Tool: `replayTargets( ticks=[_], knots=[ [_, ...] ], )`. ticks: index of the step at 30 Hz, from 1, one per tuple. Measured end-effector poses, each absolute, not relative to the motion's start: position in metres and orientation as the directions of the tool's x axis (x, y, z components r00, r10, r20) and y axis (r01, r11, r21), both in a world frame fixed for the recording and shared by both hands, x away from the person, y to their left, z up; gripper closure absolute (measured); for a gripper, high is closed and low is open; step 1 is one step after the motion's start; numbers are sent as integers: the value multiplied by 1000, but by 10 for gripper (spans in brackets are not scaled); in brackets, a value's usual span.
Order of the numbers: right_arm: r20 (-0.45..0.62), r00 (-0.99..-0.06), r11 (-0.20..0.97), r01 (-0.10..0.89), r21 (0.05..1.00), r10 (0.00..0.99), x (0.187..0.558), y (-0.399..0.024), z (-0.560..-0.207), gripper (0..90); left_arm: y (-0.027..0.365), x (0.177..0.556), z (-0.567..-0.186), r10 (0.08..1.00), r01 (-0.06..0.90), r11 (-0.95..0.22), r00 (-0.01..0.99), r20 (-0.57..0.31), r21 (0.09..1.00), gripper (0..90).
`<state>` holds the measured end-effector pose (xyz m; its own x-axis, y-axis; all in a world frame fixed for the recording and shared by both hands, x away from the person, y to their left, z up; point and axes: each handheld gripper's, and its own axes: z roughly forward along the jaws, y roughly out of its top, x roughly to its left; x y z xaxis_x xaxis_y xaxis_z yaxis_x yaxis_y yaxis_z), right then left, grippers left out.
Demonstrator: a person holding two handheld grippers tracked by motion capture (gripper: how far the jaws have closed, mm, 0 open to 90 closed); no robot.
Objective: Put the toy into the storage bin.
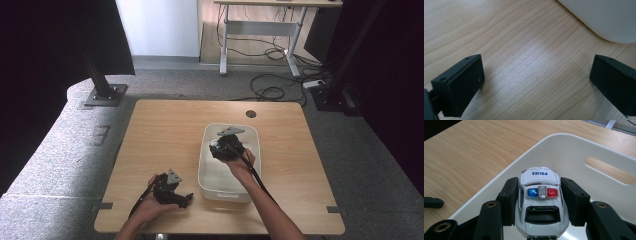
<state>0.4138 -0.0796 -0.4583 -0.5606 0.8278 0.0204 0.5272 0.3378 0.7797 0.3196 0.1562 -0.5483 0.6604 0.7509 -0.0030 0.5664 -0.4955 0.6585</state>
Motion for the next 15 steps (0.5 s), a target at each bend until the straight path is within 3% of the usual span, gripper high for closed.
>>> replayTargets(
  ticks=[15],
  knots=[
    [44,-560,330,549,768,828,418,-72,-468,502,156,319,-548,750,565,-497,662,-3,658,0]
  ],
)
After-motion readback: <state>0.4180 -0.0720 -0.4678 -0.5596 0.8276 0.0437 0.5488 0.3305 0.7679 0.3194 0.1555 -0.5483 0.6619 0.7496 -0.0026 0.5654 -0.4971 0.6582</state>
